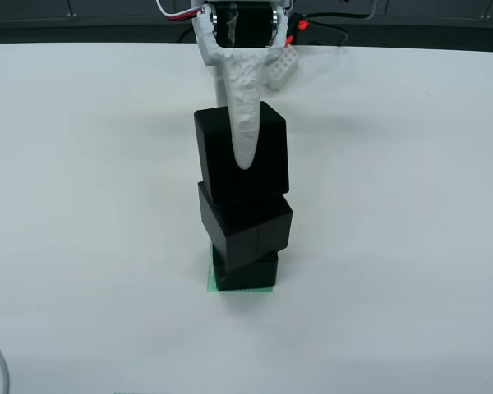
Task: Stack 3 Blocks on the chosen place.
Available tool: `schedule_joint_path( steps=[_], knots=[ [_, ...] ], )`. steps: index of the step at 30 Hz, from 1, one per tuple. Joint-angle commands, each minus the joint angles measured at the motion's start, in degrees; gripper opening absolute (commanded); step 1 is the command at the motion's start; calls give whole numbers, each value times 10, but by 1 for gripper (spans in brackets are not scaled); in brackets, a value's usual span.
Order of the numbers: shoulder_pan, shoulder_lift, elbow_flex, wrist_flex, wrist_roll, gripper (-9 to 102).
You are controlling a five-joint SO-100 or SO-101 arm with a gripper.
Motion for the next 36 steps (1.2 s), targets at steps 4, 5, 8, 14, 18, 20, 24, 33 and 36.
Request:
schedule_joint_path(
  steps=[4, 5, 8, 14, 18, 20, 24, 33, 36],
  knots=[
    [10, -10, -25, -1, 1, 21],
    [10, -10, -25, -1, -1, 21],
    [13, -14, -25, -1, -3, 21],
    [28, -27, -23, -1, -5, 23],
    [33, -32, -21, -1, -6, 27],
    [33, -34, -21, -1, -6, 27],
    [31, -34, -16, -1, -6, 29],
    [28, -34, -7, -1, -11, 36],
    [28, -36, -6, -1, -13, 37]
  ],
)
